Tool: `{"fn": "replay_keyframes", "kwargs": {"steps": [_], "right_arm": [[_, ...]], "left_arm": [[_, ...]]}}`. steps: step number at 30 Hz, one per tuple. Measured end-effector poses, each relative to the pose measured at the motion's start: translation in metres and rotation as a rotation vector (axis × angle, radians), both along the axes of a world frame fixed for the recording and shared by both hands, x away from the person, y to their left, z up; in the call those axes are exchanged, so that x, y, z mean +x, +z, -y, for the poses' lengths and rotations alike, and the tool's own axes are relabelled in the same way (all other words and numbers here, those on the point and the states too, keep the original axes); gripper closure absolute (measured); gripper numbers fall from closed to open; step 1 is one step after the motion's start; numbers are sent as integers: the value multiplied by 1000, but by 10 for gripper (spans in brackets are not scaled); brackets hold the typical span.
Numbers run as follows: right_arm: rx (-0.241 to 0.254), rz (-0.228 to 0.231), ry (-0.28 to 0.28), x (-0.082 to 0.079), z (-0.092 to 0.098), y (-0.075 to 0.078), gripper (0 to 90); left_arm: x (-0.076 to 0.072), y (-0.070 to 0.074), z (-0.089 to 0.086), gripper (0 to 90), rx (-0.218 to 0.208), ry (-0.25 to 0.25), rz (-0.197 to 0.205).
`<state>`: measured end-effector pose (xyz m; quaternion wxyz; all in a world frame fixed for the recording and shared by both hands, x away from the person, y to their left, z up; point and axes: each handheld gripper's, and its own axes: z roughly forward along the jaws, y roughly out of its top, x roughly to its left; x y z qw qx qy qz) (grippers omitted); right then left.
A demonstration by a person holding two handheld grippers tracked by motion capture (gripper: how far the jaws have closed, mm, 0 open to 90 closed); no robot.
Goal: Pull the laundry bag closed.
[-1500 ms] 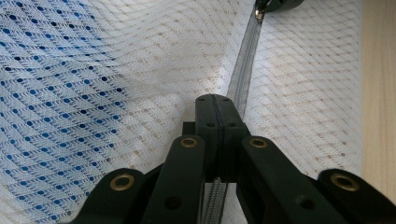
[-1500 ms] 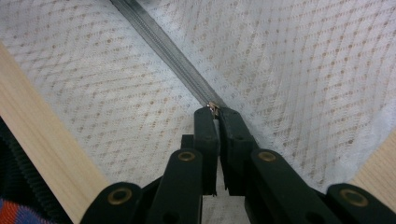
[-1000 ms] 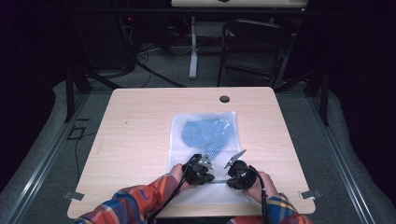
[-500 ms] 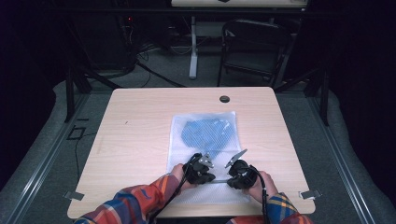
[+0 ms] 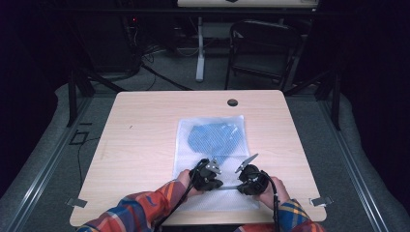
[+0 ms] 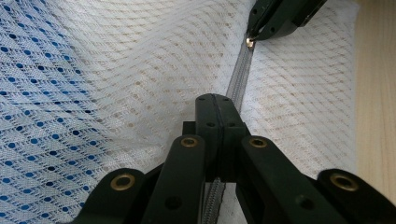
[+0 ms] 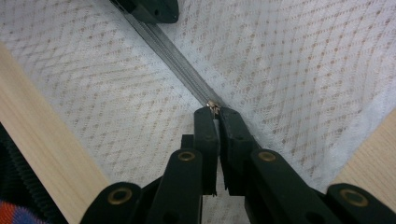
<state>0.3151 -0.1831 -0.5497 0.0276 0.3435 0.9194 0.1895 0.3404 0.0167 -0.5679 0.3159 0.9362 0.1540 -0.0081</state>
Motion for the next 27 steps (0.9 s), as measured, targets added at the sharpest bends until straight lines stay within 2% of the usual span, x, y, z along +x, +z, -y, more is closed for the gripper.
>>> {"fn": "replay_keyframes", "kwargs": {"steps": [1,5,6,9,10,14,16,27], "right_arm": [[10,-4,0,0,0,0,868],[-7,-2,0,1,2,1,868],[18,0,-24,-1,2,0,868],[-9,-4,-5,1,4,2,868],[6,-7,-16,1,4,1,869],[-8,-6,-16,1,6,2,868],[11,-3,-32,1,7,1,868],[-10,-14,-25,2,12,4,868]], "left_arm": [[0,0,0,900,2,-1,1],[0,0,0,900,-4,-2,-1],[0,0,0,900,-4,-2,-1],[0,0,0,900,-4,-2,-2],[0,0,0,900,-4,-2,-2],[0,0,0,900,1,-1,-1],[0,0,0,900,-1,-1,-2],[0,0,0,900,2,-2,0]]}}
